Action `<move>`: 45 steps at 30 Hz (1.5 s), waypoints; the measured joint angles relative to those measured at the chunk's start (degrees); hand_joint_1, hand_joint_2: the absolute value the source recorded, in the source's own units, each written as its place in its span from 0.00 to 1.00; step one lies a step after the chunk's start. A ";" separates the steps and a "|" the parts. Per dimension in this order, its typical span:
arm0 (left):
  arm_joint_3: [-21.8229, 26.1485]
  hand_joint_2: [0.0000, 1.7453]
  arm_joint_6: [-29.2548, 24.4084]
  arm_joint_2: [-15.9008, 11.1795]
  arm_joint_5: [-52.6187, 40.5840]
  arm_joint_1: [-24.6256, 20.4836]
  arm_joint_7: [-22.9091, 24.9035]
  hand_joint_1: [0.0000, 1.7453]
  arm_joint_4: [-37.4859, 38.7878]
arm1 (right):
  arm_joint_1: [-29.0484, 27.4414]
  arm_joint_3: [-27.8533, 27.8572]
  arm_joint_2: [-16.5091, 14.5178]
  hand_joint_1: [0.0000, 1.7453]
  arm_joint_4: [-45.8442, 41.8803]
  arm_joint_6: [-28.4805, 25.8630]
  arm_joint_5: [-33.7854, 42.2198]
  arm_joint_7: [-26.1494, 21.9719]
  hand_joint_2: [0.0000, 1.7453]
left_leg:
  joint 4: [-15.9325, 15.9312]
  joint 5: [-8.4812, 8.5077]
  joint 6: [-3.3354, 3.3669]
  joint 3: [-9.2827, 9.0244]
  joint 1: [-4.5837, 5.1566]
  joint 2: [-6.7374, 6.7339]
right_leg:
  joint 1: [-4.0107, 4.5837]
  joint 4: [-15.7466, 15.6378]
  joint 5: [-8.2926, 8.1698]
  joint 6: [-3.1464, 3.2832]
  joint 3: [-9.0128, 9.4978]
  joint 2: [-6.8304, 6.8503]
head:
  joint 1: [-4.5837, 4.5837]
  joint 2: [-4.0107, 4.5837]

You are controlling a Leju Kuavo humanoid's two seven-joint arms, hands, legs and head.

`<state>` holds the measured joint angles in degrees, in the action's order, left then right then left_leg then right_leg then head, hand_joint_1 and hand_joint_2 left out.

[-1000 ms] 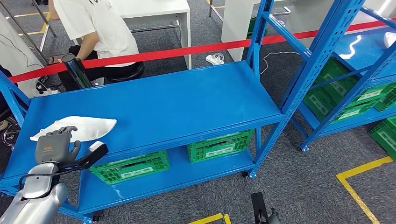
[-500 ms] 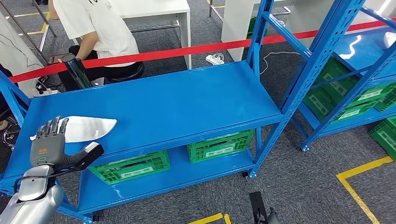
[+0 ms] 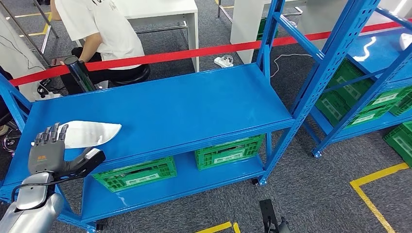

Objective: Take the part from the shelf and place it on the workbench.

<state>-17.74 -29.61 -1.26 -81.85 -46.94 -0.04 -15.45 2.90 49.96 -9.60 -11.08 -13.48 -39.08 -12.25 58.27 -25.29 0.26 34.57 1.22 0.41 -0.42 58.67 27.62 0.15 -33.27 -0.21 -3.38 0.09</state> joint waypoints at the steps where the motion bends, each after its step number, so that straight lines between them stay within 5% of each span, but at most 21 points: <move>1: 0.08 0.00 0.09 0.00 -0.09 0.00 0.03 0.00 0.00 | 0.00 0.00 0.00 0.00 0.00 -0.01 0.00 0.04 0.00 | 0.00 0.00 0.00 0.00 0.00 0.00 | 0.00 0.00 0.00 0.00 0.00 0.00 | 0.00 0.00; 20: 0.55 0.00 1.07 0.04 -0.68 0.00 0.07 0.00 0.00 | 0.05 0.00 0.02 0.00 0.00 0.13 -0.07 1.08 0.00 | 0.00 0.00 0.00 0.00 0.00 0.00 | -0.01 0.00 0.00 0.00 -0.01 0.00 | 0.01 0.00; 29: 1.00 0.00 1.07 -0.05 -0.97 -0.19 -0.08 0.00 -0.05 | 0.07 0.00 0.05 0.00 -0.01 0.16 -0.30 1.09 0.00 | -0.44 -0.04 0.86 -0.33 0.15 -0.07 | -0.43 0.07 0.19 -0.81 -0.02 0.03 | -0.01 0.00; 31: 1.07 0.00 1.05 -0.04 -0.96 -0.39 -0.18 0.00 -0.09 | 0.10 0.00 0.09 0.00 -0.02 0.21 -0.40 1.08 0.00 | -1.16 0.24 1.29 -0.85 -0.19 -0.22 | -0.36 3.30 2.03 -1.16 -1.53 0.03 | -0.13 0.00; 33: 1.10 0.00 1.04 -0.02 -0.94 -0.41 -0.32 0.00 -0.04 | 0.07 0.00 0.12 0.00 -0.02 0.26 -0.46 1.08 0.00 | -1.20 0.18 1.49 -0.95 -0.30 -0.32 | -0.51 10.59 5.29 -1.37 -5.24 0.03 | -0.21 0.00; 35: 1.10 0.00 1.04 -0.01 -0.94 -0.20 -0.46 0.00 0.02 | 0.01 0.00 0.15 0.00 -0.02 0.26 -0.45 1.08 0.00 | -0.98 -0.10 1.40 -0.94 -0.34 -0.30 | -0.64 15.86 6.42 -1.55 -8.32 0.05 | -0.22 0.00; 36: 1.10 0.00 1.05 -0.01 -0.94 -0.12 -0.51 0.00 0.03 | 0.00 0.00 0.19 0.00 -0.02 0.26 -0.45 1.08 0.00 | -0.81 -0.31 1.23 -0.97 -0.43 -0.26 | -0.71 15.50 5.38 -1.62 -8.44 0.06 | -0.22 0.00; 39: 1.11 0.00 1.10 0.02 -0.94 -0.19 -0.70 0.00 0.01 | 0.10 0.00 0.23 0.00 -0.02 0.30 -0.38 1.08 0.00 | 0.40 -1.38 0.14 -0.91 -0.79 -0.11 | -0.97 5.45 0.26 -1.85 -4.07 0.08 | -0.27 0.00; 41: 1.16 0.00 1.26 0.09 -0.95 -0.34 -0.85 0.00 -0.01 | 0.10 0.05 0.16 0.00 -0.01 0.36 -0.13 1.08 0.00 | 1.02 -2.04 -0.68 -0.74 -0.68 -0.03 | -0.94 2.05 -0.11 -1.23 -2.35 -0.11 | -0.28 0.00; 45: 1.28 0.00 1.39 0.46 -1.53 -0.54 -0.70 0.00 -0.11 | 0.04 0.21 0.12 0.00 0.00 0.43 0.07 0.95 0.00 | 1.86 -2.90 -1.91 -0.67 -0.74 -0.06 | -0.87 2.02 0.53 0.65 -1.67 -0.30 | -0.21 0.00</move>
<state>-16.45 -28.22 -0.80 -83.38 -47.48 -0.74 -15.56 2.94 50.17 -9.47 -11.08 -13.05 -39.01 -11.31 60.12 -28.19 -1.65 33.90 0.48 0.35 -1.29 60.69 28.14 0.80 -34.94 -0.51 -3.60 0.09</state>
